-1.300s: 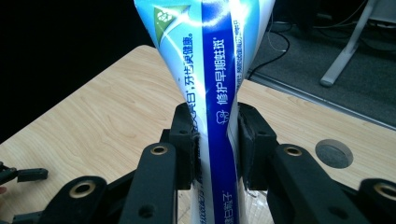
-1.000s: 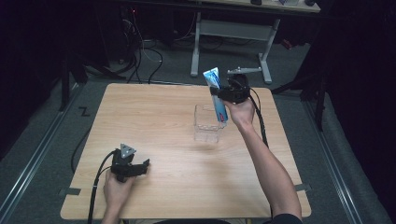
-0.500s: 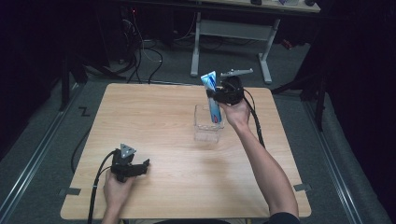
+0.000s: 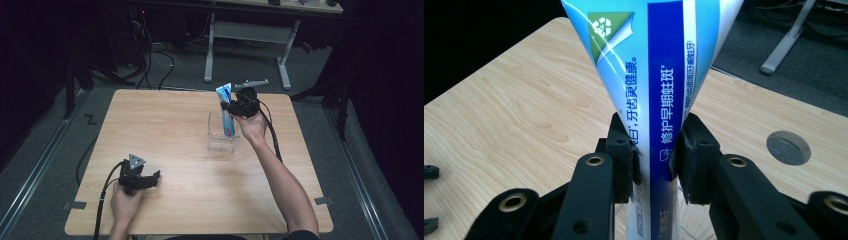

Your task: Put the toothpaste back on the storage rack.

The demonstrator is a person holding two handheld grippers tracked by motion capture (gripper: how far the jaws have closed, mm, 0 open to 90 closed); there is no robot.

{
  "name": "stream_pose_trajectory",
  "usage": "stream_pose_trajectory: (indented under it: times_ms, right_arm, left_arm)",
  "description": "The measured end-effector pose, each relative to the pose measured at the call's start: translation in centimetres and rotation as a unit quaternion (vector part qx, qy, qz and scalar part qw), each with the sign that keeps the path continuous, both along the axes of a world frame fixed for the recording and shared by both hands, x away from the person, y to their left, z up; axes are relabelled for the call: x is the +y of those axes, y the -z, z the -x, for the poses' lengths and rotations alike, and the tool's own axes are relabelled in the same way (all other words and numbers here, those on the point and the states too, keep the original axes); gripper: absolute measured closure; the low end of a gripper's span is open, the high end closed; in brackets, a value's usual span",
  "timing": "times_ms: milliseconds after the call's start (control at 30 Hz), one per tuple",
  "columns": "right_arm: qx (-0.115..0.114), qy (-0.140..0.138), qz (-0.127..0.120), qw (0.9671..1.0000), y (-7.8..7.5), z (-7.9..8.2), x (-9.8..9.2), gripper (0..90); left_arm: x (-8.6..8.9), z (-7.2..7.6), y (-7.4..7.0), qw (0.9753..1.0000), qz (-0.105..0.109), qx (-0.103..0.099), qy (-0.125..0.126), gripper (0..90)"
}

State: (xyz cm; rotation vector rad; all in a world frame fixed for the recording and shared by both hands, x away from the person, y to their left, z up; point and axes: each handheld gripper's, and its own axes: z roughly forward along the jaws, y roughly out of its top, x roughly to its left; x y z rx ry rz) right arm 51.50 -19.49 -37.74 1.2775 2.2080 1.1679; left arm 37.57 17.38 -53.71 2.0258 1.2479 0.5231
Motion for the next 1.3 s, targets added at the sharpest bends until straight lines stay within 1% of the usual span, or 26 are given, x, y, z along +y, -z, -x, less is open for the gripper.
stream_pose_trajectory:
  times_ms: [233, 300, 467, 733, 967, 1167, 1300]
  right_arm:
    - [0.005, 0.002, 0.0, 1.0, 0.4, 0.2, -0.3, 71.4]
    - [0.01, 0.003, -0.006, 0.9999, 0.8, 0.2, -0.5, 71.6]
    - [0.016, 0.002, -0.007, 0.9998, 1.4, 0.3, -0.7, 71.9]
    - [0.022, 0.003, -0.015, 0.9996, 1.6, 0.8, -1.1, 72.0]
    - [0.03, 0.007, -0.024, 0.9992, 2.1, 0.9, -1.7, 71.9]
    - [0.035, 0.008, -0.024, 0.9991, 2.3, 1.1, -1.8, 71.9]
    - [0.039, 0.011, -0.032, 0.9987, 2.6, 1.1, -2.1, 71.8]
  left_arm:
    - [0.0, 0.0, 0.0, 1.0, 0.0, 0.0, 0.0, 18.7]
    - [0.0, 0.0, 0.0, 1.0, 0.0, 0.001, 0.001, 18.7]
    - [0.0, 0.0, 0.0, 1.0, 0.0, 0.0, 0.0, 18.7]
    - [0.0, 0.0, 0.0, 1.0, 0.0, 0.0, 0.0, 18.7]
    - [0.0, 0.0, 0.0, 1.0, 0.0, 0.0, 0.0, 18.7]
    - [0.0, 0.0, 0.0, 1.0, 0.0, 0.0, 0.0, 18.7]
    - [0.0, 0.0, 0.0, 1.0, 0.0, 0.0, 0.0, 18.7]
